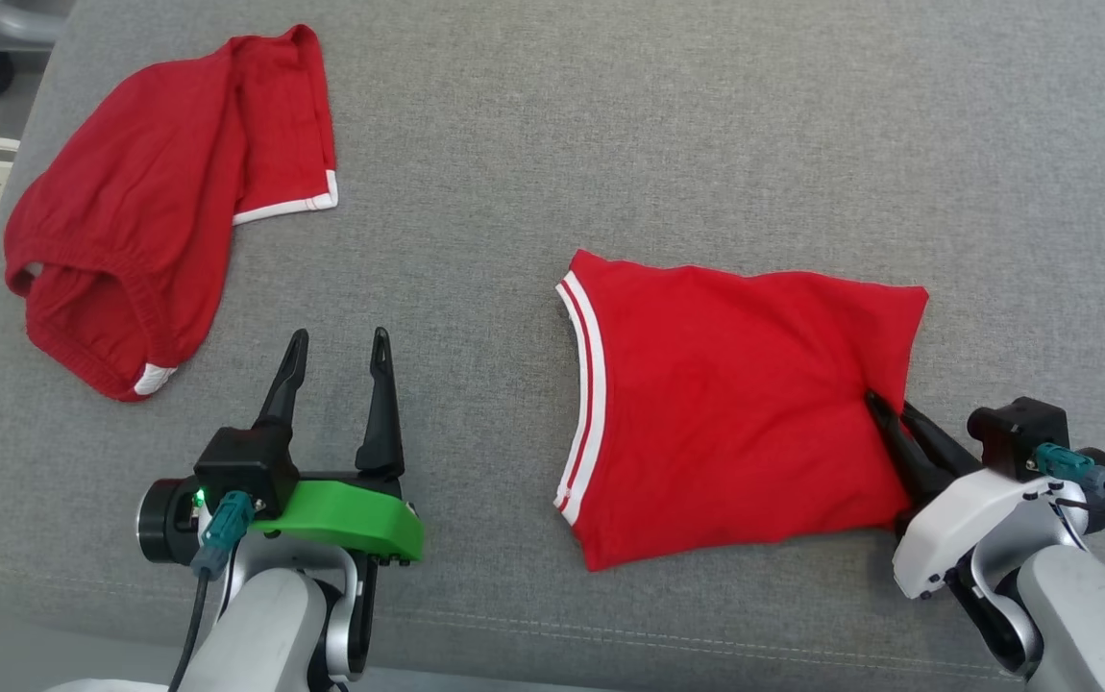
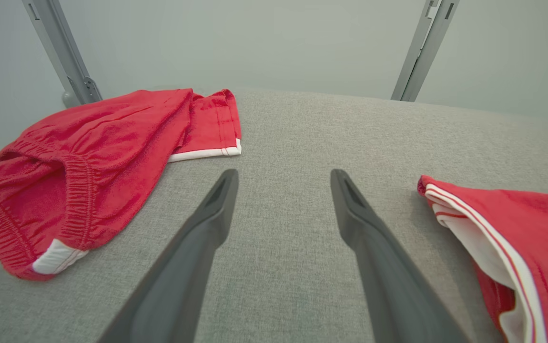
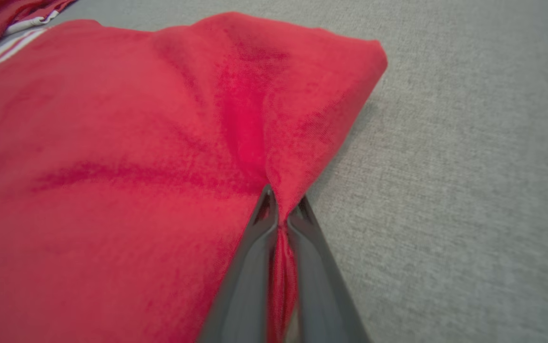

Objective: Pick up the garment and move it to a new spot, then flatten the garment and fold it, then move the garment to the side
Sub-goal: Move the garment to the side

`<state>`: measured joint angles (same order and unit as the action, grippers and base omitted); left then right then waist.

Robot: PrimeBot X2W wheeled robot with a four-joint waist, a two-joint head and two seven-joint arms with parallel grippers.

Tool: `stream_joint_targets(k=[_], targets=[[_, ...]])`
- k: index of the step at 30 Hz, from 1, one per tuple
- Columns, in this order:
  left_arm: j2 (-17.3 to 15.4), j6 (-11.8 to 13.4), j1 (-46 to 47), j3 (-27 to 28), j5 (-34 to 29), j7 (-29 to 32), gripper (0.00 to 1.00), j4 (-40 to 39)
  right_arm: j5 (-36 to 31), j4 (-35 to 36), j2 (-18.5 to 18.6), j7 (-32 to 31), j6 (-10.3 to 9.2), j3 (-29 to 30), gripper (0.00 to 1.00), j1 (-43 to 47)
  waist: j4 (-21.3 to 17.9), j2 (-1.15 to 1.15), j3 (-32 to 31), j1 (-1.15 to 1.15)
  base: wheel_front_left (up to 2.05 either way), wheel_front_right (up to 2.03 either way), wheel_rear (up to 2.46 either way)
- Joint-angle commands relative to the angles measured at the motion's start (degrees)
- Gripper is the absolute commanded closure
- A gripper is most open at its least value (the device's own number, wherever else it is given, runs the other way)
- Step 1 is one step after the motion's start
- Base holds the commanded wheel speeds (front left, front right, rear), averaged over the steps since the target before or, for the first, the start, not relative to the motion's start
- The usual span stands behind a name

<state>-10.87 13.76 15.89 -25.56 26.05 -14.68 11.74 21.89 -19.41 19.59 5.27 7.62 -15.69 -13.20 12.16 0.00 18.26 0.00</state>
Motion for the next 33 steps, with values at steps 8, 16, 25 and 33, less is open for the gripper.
stream_joint_targets(k=[8,16,25,33], targets=[[-0.9,-0.9,3.5,-0.7,-2.1,-0.2,0.00,-0.9,-9.8,5.3,3.4,1.4,-0.20,1.9,1.00,0.7,-6.8,0.00,1.4,0.00,0.00,0.00,0.00],[-3.9,-1.1,8.0,-2.0,-5.0,3.0,0.00,-4.2,-16.3,7.1,1.8,5.0,-0.19,8.9,1.00,2.8,-19.6,0.00,3.6,0.00,0.00,0.00,0.00],[-6.0,-2.2,12.4,-5.1,-8.3,8.1,0.00,-9.4,-18.4,3.2,0.9,9.1,-0.18,16.3,1.00,-1.4,-28.0,0.00,5.6,0.00,0.00,0.00,0.00],[-5.7,-2.5,15.2,-7.0,-9.8,10.7,0.00,-12.5,-15.3,-1.3,2.6,10.0,-0.18,18.5,1.00,-10.4,-28.9,0.00,7.4,0.00,0.00,0.00,0.00]])
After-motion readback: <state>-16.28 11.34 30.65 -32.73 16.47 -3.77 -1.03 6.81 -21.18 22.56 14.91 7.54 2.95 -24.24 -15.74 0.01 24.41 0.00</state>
